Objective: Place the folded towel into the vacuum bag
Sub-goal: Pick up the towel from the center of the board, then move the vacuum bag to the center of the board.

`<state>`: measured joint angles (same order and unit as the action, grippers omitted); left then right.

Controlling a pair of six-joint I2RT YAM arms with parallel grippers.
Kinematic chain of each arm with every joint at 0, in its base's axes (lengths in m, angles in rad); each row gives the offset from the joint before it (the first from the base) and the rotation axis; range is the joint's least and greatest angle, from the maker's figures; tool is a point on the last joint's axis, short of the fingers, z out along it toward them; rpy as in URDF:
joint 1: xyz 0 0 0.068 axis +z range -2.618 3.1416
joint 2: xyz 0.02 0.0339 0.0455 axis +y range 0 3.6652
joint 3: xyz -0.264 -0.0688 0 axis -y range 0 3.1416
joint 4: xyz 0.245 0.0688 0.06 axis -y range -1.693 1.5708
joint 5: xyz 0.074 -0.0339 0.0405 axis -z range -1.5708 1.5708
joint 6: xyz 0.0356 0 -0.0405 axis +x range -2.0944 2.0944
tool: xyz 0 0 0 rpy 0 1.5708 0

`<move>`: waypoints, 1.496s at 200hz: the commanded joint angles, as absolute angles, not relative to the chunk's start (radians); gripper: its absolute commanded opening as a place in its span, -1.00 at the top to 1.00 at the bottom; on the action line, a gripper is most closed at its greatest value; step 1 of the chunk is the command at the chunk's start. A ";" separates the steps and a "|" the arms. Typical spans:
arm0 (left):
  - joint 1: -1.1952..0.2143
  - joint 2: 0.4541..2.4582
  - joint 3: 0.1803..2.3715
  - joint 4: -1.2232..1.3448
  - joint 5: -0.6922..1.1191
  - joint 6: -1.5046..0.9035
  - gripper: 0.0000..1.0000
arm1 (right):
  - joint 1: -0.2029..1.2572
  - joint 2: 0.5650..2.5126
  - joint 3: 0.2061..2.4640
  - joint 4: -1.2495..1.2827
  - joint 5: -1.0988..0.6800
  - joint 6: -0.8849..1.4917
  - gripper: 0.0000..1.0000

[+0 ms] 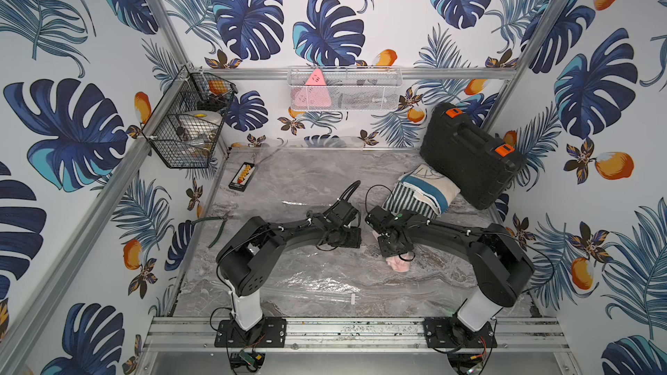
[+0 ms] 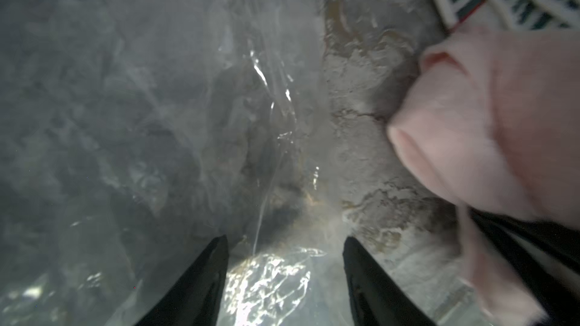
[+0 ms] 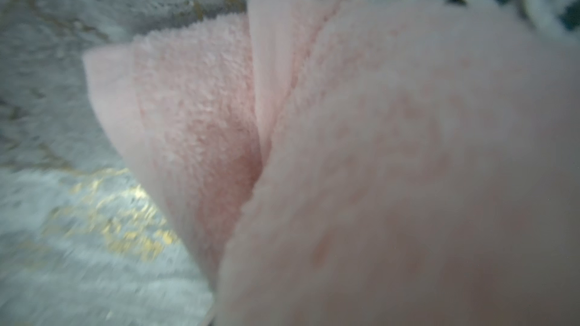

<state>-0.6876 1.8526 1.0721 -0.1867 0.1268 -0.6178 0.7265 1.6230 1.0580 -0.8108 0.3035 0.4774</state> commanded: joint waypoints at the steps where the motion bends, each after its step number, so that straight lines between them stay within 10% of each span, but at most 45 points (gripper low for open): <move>1: -0.692 1.967 1.090 -0.137 0.184 -0.678 -0.25 | 0.688 1.526 1.099 -0.862 0.263 0.474 0.63; 61: -0.743 2.199 1.448 0.002 0.348 -0.781 -0.23 | 0.442 1.311 1.078 -0.892 0.112 0.416 0.62; 113: -0.633 1.903 1.294 -0.231 0.320 -0.621 -0.24 | 0.511 1.282 1.034 -0.844 -0.171 0.520 0.67; 175: -0.585 1.482 1.118 -0.651 0.164 -0.495 -0.36 | 0.719 1.524 1.026 -0.622 -0.088 0.588 0.69; 299: -1.012 1.569 1.126 -0.780 -0.004 -0.284 -0.77 | 0.529 1.896 1.192 -0.620 -0.024 0.417 0.72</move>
